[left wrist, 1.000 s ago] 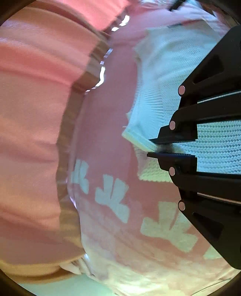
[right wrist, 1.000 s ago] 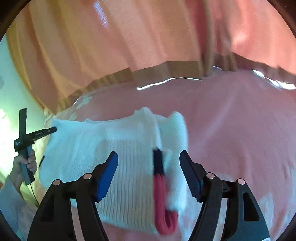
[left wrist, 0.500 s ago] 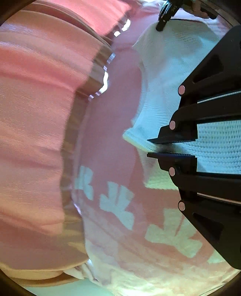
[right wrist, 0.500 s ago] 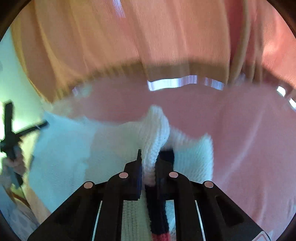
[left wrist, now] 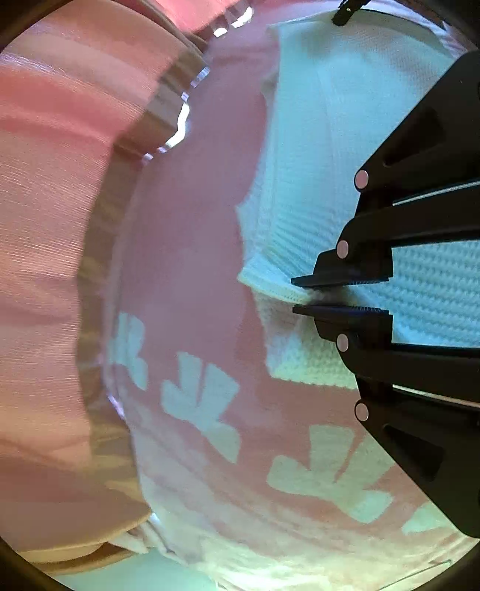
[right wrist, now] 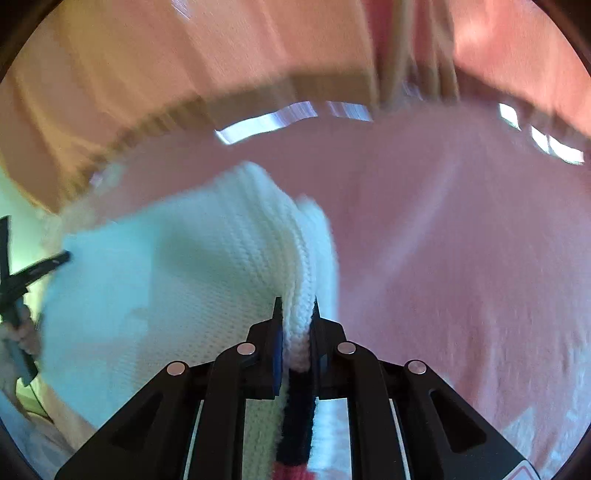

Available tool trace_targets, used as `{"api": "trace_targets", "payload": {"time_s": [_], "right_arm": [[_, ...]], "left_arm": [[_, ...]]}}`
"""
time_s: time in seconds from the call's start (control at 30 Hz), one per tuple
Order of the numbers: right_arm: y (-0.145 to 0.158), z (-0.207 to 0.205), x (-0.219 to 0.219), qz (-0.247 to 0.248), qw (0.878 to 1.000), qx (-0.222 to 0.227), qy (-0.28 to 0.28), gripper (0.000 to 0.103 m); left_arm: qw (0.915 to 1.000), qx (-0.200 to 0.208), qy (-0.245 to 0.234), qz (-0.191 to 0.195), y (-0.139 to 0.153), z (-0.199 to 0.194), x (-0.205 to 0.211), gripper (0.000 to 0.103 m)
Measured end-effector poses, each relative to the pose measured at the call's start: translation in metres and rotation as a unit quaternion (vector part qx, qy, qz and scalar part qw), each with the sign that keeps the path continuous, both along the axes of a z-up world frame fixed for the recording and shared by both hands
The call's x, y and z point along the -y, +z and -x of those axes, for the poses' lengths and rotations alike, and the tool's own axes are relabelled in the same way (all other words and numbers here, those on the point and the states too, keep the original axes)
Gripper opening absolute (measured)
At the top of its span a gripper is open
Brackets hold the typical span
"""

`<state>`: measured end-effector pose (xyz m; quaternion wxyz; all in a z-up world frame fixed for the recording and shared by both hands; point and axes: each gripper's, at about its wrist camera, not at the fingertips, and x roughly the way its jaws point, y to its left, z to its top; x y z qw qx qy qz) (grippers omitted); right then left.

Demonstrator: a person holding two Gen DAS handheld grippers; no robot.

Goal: Fold small clothes

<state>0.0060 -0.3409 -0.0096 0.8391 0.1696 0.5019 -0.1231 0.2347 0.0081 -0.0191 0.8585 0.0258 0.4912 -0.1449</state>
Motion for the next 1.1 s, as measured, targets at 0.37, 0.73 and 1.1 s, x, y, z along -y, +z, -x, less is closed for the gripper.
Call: {"api": "trace_targets", "payload": {"time_s": [0.37,0.73,1.1], "right_arm": [[0.044,0.096,-0.018,-0.005,0.996,0.087,-0.018,0.064],[0.002,0.123,-0.056,-0.049,0.997,0.04,-0.048,0.071],[0.022,0.135,-0.047,-0.073,0.991,0.094,-0.069,0.014]], "left_arm": [[0.9989,0.005,0.017,0.043,0.027,0.032,-0.022,0.034],[0.9832,-0.014,0.153,0.099,0.004,0.16,-0.113,0.084],[0.9852,-0.068,0.107,0.115,-0.004,0.15,-0.109,0.014]]}}
